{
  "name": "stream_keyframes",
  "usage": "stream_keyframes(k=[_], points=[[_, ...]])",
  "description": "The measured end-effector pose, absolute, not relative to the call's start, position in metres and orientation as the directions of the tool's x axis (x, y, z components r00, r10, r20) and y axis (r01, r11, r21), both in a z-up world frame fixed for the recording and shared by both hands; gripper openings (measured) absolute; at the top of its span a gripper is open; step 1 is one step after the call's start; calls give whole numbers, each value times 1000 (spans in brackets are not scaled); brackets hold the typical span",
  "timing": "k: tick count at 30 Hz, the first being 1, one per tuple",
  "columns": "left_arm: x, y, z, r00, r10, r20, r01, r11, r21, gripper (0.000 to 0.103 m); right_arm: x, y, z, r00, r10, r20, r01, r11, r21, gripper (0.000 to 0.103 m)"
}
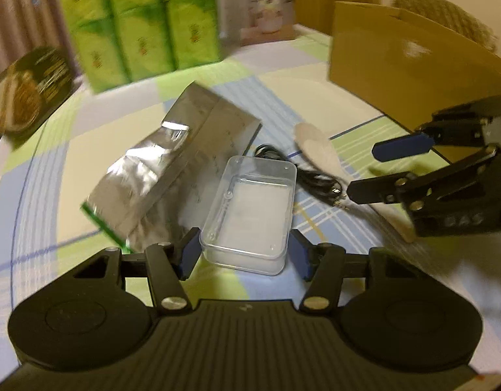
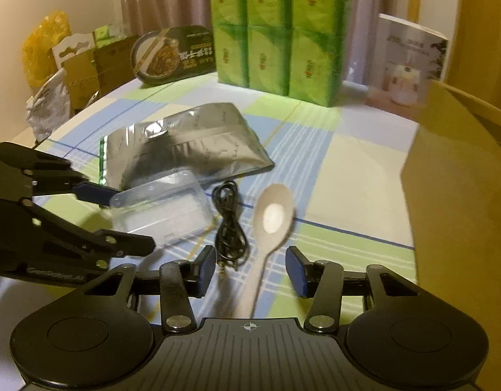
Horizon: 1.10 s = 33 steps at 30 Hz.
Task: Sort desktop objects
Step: 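Lower the left gripper to the clear plastic container while the right approaches the black cable, then grasp the clear container with the left gripper while the right grasps the black cable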
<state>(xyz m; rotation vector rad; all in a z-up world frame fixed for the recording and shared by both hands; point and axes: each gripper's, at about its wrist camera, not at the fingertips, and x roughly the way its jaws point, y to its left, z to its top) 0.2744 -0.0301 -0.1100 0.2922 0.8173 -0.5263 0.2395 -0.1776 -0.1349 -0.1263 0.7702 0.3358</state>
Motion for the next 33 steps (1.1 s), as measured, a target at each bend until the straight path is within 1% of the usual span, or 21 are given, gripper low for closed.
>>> stream_keyframes(k=[2,9,12,13,14,21,28,33], points=[[271,-25,-108,567,-313,-762,524,851,40,53,242,-172,-140,666,253,-702,-358,934,-3,41],[268,-13,-105,561,-298,-772,483,876,13,53,254,-154,-151,676,237,-698,-398,914,-76,38],[267,-14,-105,563,-299,-771,483,876,13,53,255,-150,-154,680,235,-694,-406,909,-89,32],[268,-14,-105,563,-300,-770,483,876,12,53,255,-148,-154,683,231,-693,-407,908,-98,23],[268,-14,-105,563,-301,-770,481,877,9,53,255,-148,-154,685,224,-693,-405,908,-107,22],[258,-16,-103,564,-292,-773,475,880,14,53,234,-155,-147,668,217,-712,-372,926,-67,21],[223,-16,-99,540,-298,-787,468,883,-13,53,171,-170,-139,619,228,-751,-314,949,30,21],[183,-24,-97,531,-322,-784,479,877,-36,53,123,-177,-135,617,222,-755,-284,957,49,21]])
